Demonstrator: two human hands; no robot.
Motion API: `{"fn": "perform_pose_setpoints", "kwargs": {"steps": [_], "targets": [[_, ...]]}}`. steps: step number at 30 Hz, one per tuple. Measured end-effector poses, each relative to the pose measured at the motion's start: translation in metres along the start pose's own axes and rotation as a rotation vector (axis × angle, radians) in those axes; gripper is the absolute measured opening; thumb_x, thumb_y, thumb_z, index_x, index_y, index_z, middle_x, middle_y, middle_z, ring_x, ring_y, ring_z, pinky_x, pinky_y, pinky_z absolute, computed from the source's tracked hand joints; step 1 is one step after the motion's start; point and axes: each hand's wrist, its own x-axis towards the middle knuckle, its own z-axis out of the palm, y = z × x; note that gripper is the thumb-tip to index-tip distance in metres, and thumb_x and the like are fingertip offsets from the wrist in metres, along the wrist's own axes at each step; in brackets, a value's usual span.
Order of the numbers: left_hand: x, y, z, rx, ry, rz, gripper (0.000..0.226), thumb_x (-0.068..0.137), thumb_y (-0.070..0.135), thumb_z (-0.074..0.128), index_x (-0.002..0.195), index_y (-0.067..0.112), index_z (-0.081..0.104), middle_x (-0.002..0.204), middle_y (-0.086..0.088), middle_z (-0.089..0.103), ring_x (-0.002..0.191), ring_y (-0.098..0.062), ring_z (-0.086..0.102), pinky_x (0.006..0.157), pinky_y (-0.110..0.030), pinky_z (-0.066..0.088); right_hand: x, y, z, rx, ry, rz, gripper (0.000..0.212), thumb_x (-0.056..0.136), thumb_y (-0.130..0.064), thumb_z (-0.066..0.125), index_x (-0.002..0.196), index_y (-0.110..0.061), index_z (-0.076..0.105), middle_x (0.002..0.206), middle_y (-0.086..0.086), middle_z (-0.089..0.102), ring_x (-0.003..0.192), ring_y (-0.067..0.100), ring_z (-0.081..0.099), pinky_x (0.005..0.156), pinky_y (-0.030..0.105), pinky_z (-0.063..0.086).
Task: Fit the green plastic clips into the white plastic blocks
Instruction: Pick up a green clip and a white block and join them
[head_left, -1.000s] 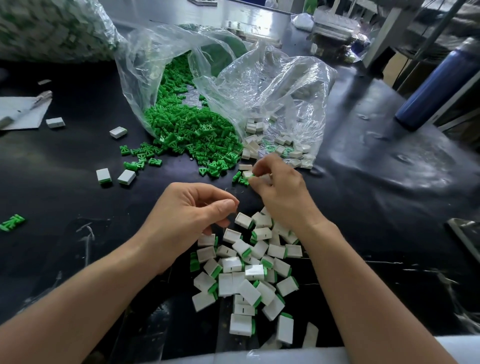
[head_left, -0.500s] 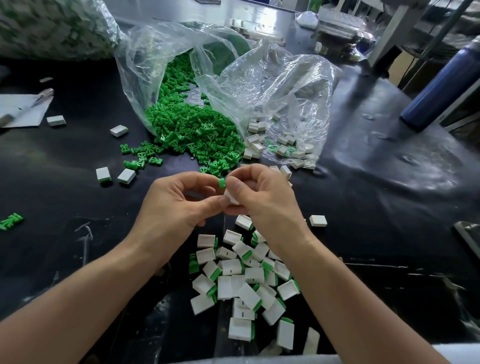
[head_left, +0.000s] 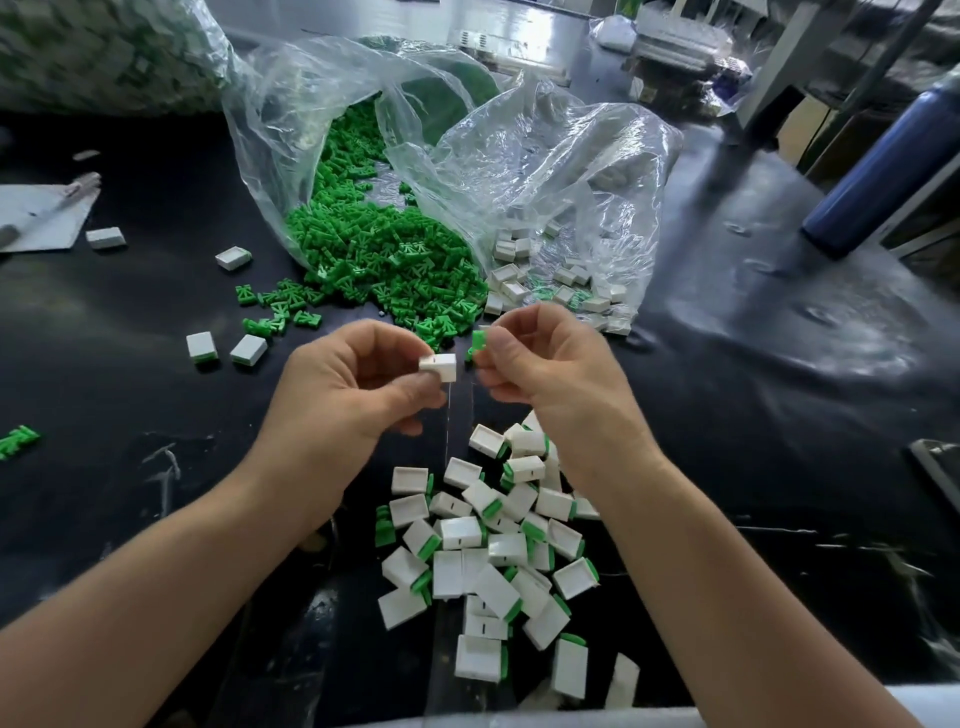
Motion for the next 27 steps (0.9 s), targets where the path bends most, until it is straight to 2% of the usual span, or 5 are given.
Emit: {"fn": "perform_pose_setpoints", "kwargs": {"steps": [6, 11, 18, 23, 27], "targets": [[0.0007, 0.0033, 0.0002, -0.272, -0.079, -0.171, 0.024, 0.063, 0.007, 0.06, 0.086, 0.008, 0.066, 0.066, -0.002, 0.07, 0.058, -0.01, 0.067, 0.049, -0.017, 0.052, -0.0004, -0.0008, -0.0046, -0.092, -0.029, -0.079, 0.02, 0.087, -0.002, 0.057, 0.081, -0.021, 0.06, 0.068, -0.004, 0.061, 0.06, 0.004, 0.057, 0.062, 0.015, 0.05], [0.0012, 0.0022, -0.0009, -0.286, -0.087, -0.18, 0.021, 0.062, 0.008, 0.061, 0.082, 0.007, 0.066, 0.07, -0.006, 0.072, 0.059, -0.013, 0.068, 0.05, -0.018, 0.052, -0.0025, -0.0006, -0.0012, -0.236, -0.043, -0.149, 0.023, 0.086, -0.005, 0.06, 0.08, -0.027, 0.062, 0.078, 0.0, 0.066, 0.075, 0.013, 0.062, 0.076, 0.029, 0.053], [0.0017, 0.0017, -0.0008, -0.263, -0.062, -0.187, 0.02, 0.063, 0.01, 0.062, 0.082, 0.006, 0.065, 0.069, -0.006, 0.072, 0.059, -0.013, 0.069, 0.05, -0.018, 0.052, -0.0041, -0.0012, 0.0008, -0.342, -0.033, -0.177, 0.019, 0.086, -0.006, 0.061, 0.079, -0.023, 0.064, 0.079, 0.007, 0.067, 0.078, 0.025, 0.063, 0.079, 0.041, 0.053], [0.0012, 0.0021, -0.0007, -0.262, -0.074, -0.173, 0.021, 0.061, 0.009, 0.063, 0.082, 0.004, 0.064, 0.066, -0.006, 0.071, 0.058, -0.013, 0.068, 0.051, -0.018, 0.053, -0.0049, 0.0014, 0.0022, -0.433, -0.032, -0.179, 0.009, 0.085, -0.008, 0.062, 0.086, -0.014, 0.068, 0.073, 0.001, 0.066, 0.07, 0.014, 0.061, 0.074, 0.037, 0.053], [0.0006, 0.0014, -0.0013, -0.236, -0.084, -0.165, 0.021, 0.06, 0.009, 0.065, 0.08, 0.004, 0.064, 0.066, -0.008, 0.071, 0.06, -0.015, 0.069, 0.051, -0.018, 0.053, -0.0048, 0.0026, 0.0021, -0.433, -0.032, -0.178, 0.009, 0.084, -0.008, 0.062, 0.085, -0.013, 0.069, 0.074, 0.002, 0.068, 0.071, 0.015, 0.063, 0.074, 0.037, 0.054]]}}
